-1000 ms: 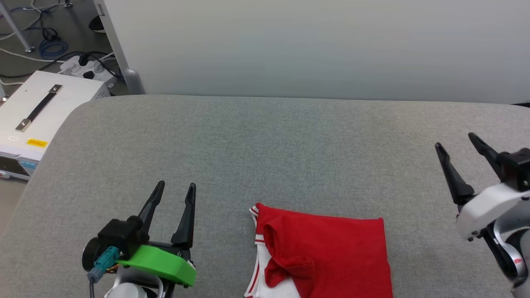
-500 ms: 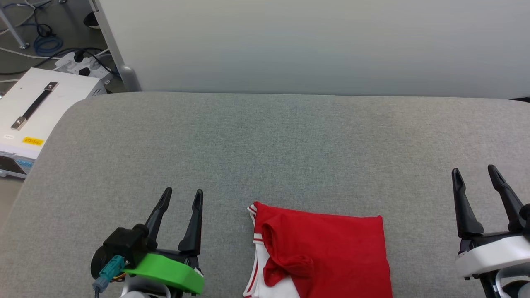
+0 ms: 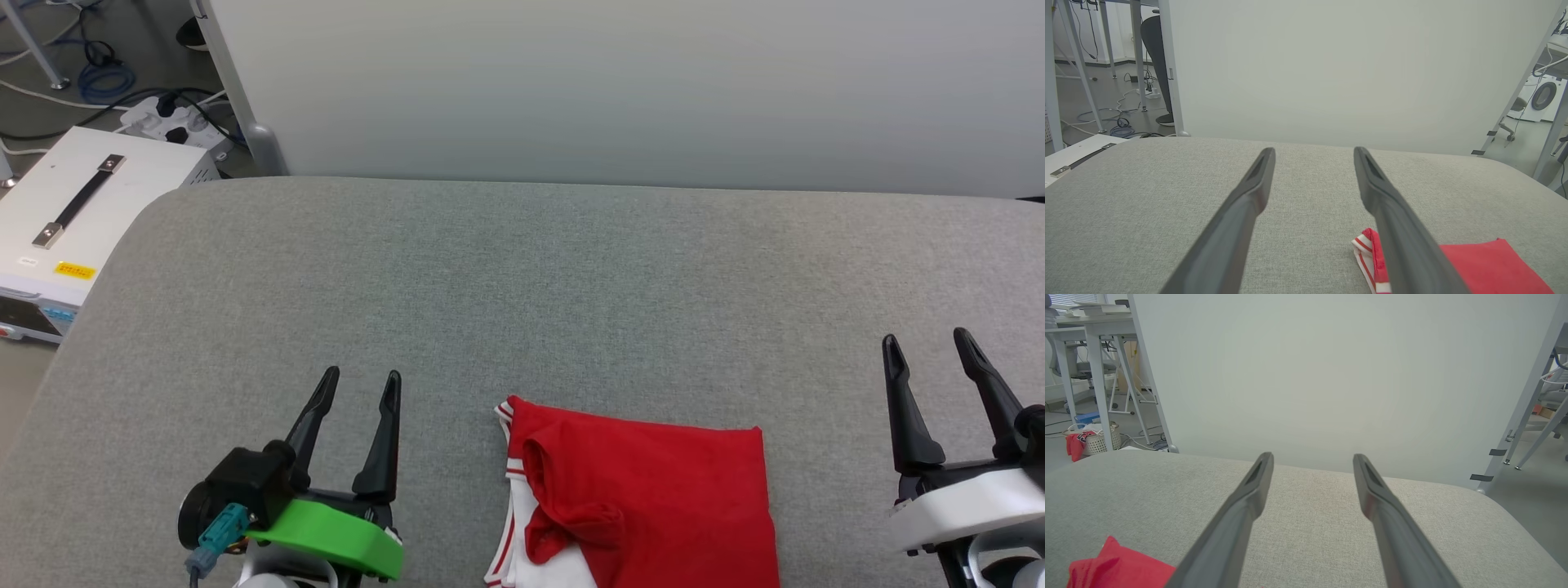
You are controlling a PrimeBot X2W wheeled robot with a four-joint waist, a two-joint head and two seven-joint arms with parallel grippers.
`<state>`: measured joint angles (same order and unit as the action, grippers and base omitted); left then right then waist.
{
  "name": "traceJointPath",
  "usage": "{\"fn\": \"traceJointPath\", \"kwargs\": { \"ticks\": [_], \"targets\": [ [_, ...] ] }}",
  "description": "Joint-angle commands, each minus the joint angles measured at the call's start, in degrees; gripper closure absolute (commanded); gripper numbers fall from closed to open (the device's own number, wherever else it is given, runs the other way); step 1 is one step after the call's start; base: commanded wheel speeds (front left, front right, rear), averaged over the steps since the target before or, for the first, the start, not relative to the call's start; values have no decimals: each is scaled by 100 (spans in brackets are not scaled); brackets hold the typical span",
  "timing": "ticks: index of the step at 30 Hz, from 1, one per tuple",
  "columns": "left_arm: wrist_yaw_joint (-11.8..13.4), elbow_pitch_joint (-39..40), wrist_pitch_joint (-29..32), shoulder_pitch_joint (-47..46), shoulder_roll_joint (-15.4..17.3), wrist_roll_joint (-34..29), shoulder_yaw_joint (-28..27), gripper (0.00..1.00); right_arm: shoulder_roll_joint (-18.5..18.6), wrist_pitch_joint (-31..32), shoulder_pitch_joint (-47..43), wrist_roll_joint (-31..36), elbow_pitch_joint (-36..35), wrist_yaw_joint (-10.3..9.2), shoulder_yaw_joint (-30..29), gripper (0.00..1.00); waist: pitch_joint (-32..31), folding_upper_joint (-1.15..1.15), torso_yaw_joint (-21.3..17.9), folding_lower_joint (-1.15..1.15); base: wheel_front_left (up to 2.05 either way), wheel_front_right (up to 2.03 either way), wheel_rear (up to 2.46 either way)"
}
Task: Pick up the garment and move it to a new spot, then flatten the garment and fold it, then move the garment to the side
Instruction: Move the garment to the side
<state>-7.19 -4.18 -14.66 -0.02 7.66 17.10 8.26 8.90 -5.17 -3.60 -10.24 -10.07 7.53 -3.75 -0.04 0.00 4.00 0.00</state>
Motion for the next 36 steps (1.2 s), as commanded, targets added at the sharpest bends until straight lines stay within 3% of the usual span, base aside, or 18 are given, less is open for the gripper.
{"fn": "traceJointPath", "kwargs": {
  "ticks": [1, 5, 15, 31, 32, 33, 34, 36],
  "targets": [
    [-28, 16, -34, 63, -13, -27, -1, 0, -22, 50, -106, 30, -39, -4, 5, 0, 19, 0, 13, 0, 0, 0, 0],
    [-28, 7, -34, 24, 2, -19, 48, 0, -48, 359, -146, -6, 21, -4, 79, 0, 88, 0, 46, 0, 0, 0, 0],
    [-29, -2, -34, -199, 29, 30, 153, 0, 60, 1945, -233, -220, 655, -4, 635, 0, 501, 0, 233, 0, 0, 0, 0],
    [-29, -67, -34, -507, 31, 19, 254, 0, -229, 3589, 156, -720, 1735, -4, 1150, 0, 979, 0, 507, 0, 0, 0, 0],
    [-29, -70, -34, -518, 31, 19, 253, 0, -230, 3634, 182, -766, 1799, -4, 1200, 55, 987, 0, 510, 0, 0, 0, 0],
    [-29, -74, -34, -525, 31, 18, 252, 0, -214, 3665, 204, -793, 1841, -4, 1253, 82, 991, 0, 511, 0, 0, 0, 0],
    [-29, -83, -34, -532, 31, 15, 253, 0, -174, 3681, 230, -803, 1878, -4, 1322, 100, 992, 0, 512, 0, 0, 0, 0],
    [-29, -101, -34, -536, 33, 11, 257, 0, -82, 3601, 287, -778, 1898, -4, 1401, 100, 982, 0, 502, 0, 0, 0, 0]
  ]
}}
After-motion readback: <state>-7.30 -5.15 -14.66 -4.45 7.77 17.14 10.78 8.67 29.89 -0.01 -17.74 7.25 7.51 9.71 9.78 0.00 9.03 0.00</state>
